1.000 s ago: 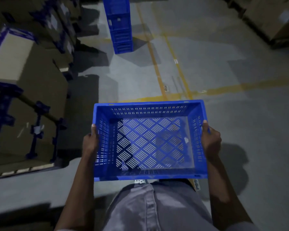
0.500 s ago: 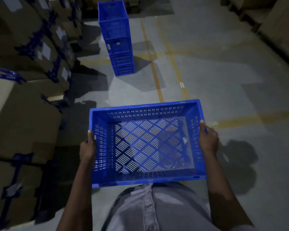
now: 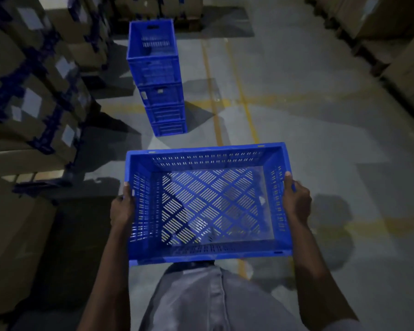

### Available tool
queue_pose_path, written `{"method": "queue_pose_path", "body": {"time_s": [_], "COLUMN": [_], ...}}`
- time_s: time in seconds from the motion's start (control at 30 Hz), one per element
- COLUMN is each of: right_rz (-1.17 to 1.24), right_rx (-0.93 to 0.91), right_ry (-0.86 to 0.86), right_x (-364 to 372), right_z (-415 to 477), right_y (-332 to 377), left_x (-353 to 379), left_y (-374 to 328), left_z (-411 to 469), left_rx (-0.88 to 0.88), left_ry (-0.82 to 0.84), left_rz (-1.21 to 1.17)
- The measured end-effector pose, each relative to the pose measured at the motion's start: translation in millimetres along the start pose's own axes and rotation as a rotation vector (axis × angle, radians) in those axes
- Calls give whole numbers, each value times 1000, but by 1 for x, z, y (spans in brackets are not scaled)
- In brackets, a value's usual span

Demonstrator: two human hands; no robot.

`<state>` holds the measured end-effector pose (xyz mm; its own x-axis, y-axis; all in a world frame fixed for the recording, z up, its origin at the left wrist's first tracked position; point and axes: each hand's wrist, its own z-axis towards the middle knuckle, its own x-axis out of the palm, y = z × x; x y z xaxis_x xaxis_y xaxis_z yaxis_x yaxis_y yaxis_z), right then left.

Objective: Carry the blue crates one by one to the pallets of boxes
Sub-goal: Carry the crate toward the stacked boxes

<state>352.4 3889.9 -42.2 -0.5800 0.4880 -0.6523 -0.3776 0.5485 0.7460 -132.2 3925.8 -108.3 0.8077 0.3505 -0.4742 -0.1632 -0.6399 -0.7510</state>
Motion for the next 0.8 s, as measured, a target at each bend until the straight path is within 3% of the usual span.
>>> {"method": "queue_pose_path", "body": {"time_s": [0.2, 0.4, 0.63, 0.8], "right_rz": [-76, -118, -138, -163], "right_rx": [-13, 62, 18, -99], "right_ry": [19, 41, 47, 97], "right_x": [47, 97, 192, 252], "right_z": [120, 229, 376, 492], "right_y": [101, 179, 261, 349], "left_x": [65, 118, 192, 244], "left_y": [-139, -233, -309, -398], "left_z": [59, 135, 258, 295], "left_rx": [71, 86, 4, -10], "left_ry": [80, 96, -25, -114], "left_rz": [-37, -39, -84, -164]}}
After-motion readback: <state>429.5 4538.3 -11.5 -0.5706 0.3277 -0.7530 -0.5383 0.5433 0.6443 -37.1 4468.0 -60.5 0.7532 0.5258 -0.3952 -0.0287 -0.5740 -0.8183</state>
